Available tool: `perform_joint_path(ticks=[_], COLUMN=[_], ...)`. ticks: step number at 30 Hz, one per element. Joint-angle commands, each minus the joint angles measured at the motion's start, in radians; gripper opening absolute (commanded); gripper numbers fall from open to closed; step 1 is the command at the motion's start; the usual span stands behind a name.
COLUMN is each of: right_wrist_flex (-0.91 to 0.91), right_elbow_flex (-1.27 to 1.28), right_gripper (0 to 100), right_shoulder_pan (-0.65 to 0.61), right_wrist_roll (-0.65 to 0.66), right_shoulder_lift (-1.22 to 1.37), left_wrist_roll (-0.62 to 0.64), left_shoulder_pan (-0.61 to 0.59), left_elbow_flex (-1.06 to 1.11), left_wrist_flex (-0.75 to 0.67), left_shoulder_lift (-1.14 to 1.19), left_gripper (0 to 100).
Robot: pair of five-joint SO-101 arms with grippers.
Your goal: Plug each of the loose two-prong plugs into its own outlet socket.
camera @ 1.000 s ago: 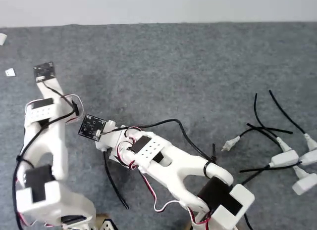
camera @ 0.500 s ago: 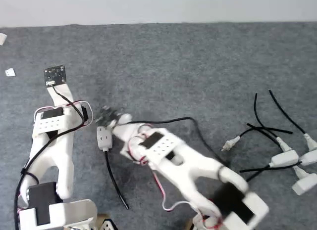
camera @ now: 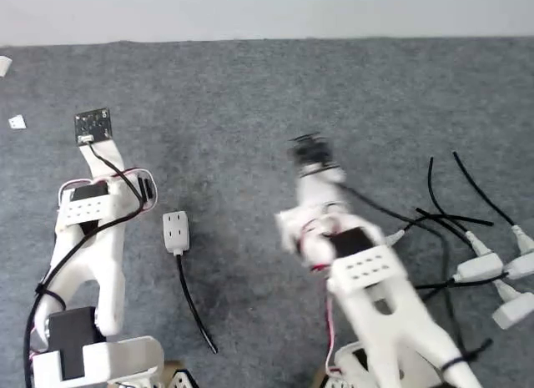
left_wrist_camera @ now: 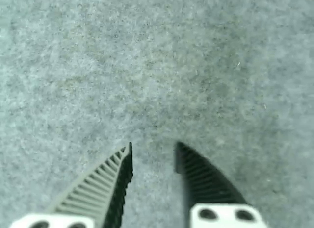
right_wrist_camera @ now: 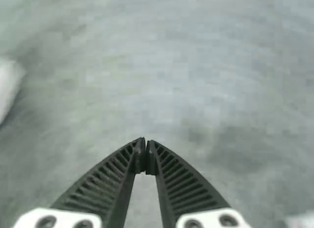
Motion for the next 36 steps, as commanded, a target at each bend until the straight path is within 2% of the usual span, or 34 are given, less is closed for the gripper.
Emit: perform_joint_path(ticks=[1,5,11,16,19,30,36], right_wrist_flex=[0.008,0.008,0.048,0.12,0.143,0.102,0.114], right_elbow_flex=[-0.009,-0.008,-0.011,-0.005,0.014,-0.043,-0.152], right_gripper=[1.2,1.3,1.3,1.3,4.2,4.6,2.0], right_shoulder_pan=[0.171,0.294,0.473,0.608,0.69,0.659,0.588], right_wrist_roll=[-0.115,-0.226,-0.229,-0.224,-0.209,-0.167,-0.129], right_shoulder_lift=[-0.035,-0.033,-0.033,-0.031,-0.031,0.202,0.371], left_wrist_roll=[0.0,-0.003,-0.003,-0.005,-0.005,-0.003,-0.003], left_shoulder_pan=[0.038,0.057,0.06,0.061,0.061,0.061,0.061], left_elbow_flex=[0.007,0.019,0.019,0.051,0.054,0.054,0.054], left_wrist_flex=[-0.025,-0.025,-0.028,-0.087,-0.094,-0.094,-0.094], left_shoulder_lift=[-0.035,-0.035,-0.035,-0.037,-0.037,-0.035,-0.035], left_gripper=[23,23,23,23,23,23,23])
